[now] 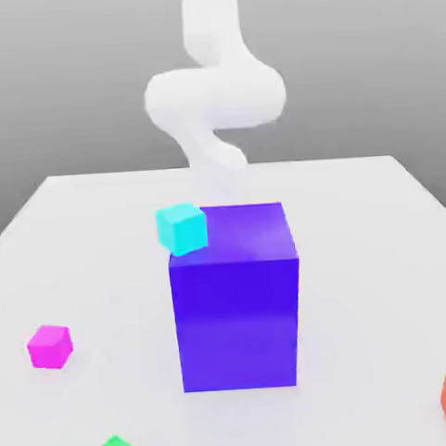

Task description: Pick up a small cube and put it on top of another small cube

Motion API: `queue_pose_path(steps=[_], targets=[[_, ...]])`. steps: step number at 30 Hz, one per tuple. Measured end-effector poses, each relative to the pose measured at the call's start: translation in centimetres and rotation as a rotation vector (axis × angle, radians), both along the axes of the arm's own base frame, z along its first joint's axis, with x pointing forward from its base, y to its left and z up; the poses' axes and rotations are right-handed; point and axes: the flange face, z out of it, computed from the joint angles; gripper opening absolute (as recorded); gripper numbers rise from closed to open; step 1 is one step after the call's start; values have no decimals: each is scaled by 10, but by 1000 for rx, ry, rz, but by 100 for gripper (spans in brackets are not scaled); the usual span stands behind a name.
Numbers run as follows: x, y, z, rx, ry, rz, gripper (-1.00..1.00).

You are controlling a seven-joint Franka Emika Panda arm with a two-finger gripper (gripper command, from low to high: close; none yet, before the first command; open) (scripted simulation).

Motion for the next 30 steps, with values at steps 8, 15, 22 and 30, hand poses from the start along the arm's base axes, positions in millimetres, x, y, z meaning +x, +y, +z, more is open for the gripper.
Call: queue_pose_path(steps=[8, 15, 22, 30], targets=[[48, -118, -169, 197, 214, -511, 0], [11, -210, -319, 383, 365, -964, 0], [-81, -261, -455, 588, 492, -1432, 0], [-91, -260, -533, 611, 511, -1484, -100]])
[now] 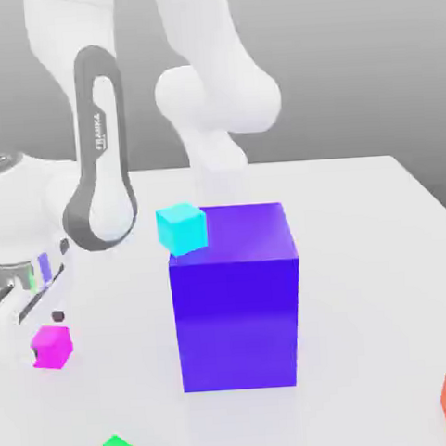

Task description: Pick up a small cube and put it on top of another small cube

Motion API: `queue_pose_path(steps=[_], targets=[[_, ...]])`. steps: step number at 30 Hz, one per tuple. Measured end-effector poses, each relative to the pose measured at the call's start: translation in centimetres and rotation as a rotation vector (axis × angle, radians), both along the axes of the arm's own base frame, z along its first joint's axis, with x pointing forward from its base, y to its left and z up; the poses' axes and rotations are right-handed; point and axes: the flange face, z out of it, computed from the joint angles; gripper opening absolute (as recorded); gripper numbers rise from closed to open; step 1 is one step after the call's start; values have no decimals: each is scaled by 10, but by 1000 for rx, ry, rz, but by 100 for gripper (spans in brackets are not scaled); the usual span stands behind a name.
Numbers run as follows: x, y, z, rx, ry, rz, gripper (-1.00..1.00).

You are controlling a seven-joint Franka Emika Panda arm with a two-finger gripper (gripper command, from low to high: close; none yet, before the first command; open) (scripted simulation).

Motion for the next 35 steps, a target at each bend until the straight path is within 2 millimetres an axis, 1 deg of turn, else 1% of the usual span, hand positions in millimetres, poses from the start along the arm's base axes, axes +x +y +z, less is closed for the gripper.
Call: queue_pose_path(steps=[4, 5, 6, 8, 12, 14, 18, 23, 26, 27, 28, 29, 31, 32, 35], targets=[[0, 0, 0, -2, -1, 0, -100], [0, 0, -4, -2, -1, 0, -100], [0, 0, -1, -1, -1, -1, -100], [1, -1, 15, -1, -2, -1, -100], [2, 1, 54, 0, -1, 1, -100], [26, 8, 61, 4, 5, 23, -100], [90, 37, 71, 9, 17, 79, -100], [167, 88, 88, 7, 17, 139, -100], [209, 125, 104, 3, 6, 166, -100], [219, 135, 105, 1, 2, 171, -100], [225, 140, 99, 1, -1, 173, -100], [228, 142, 88, 0, -2, 174, -100], [229, 145, 59, 0, -2, 176, -100], [229, 145, 51, 0, -2, 176, 100], [229, 145, 51, 0, -2, 176, 100]])
